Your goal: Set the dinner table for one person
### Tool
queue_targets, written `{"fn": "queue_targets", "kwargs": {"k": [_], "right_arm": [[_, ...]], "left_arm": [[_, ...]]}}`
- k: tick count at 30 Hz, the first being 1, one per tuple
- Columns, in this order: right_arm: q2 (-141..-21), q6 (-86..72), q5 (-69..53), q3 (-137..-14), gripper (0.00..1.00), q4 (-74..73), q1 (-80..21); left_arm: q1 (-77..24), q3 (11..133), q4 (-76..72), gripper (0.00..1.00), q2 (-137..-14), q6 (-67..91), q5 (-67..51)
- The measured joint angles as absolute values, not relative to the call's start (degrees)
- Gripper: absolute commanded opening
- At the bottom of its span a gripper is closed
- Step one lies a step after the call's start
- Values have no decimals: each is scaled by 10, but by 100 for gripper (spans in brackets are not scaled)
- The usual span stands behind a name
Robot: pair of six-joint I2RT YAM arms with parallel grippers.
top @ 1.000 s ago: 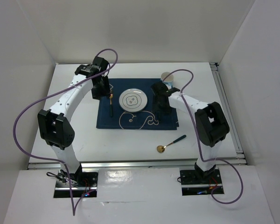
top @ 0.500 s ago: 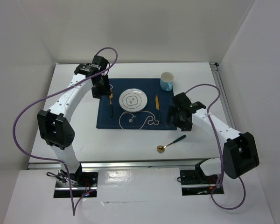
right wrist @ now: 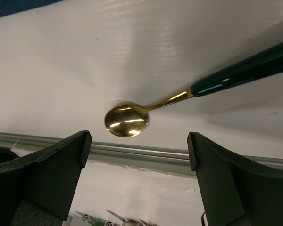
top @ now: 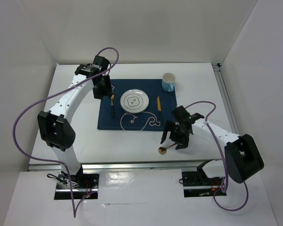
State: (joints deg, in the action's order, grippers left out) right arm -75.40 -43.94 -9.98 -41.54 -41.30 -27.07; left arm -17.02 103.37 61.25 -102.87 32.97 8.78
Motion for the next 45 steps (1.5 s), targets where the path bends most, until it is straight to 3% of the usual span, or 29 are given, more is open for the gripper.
{"fn": "queue_targets", "kwargs": {"k": [15,26,35,45], "right_arm": [[-872,-443,-133,-460,96,-315,-286],[-878,-356,-62,-541,98,-285,-272],[-847,-329,14,-561,66,-340,-237],[-899,-376,39,-576,65,-383,-192]], "left_arm": [[-170,1028,613,54,-1022,330,88],[-170,1028,613,54,-1014,330,88],[-170,1027,613,54,-1014,330,83],[-170,1008,613,54,-1014,330,81]]}}
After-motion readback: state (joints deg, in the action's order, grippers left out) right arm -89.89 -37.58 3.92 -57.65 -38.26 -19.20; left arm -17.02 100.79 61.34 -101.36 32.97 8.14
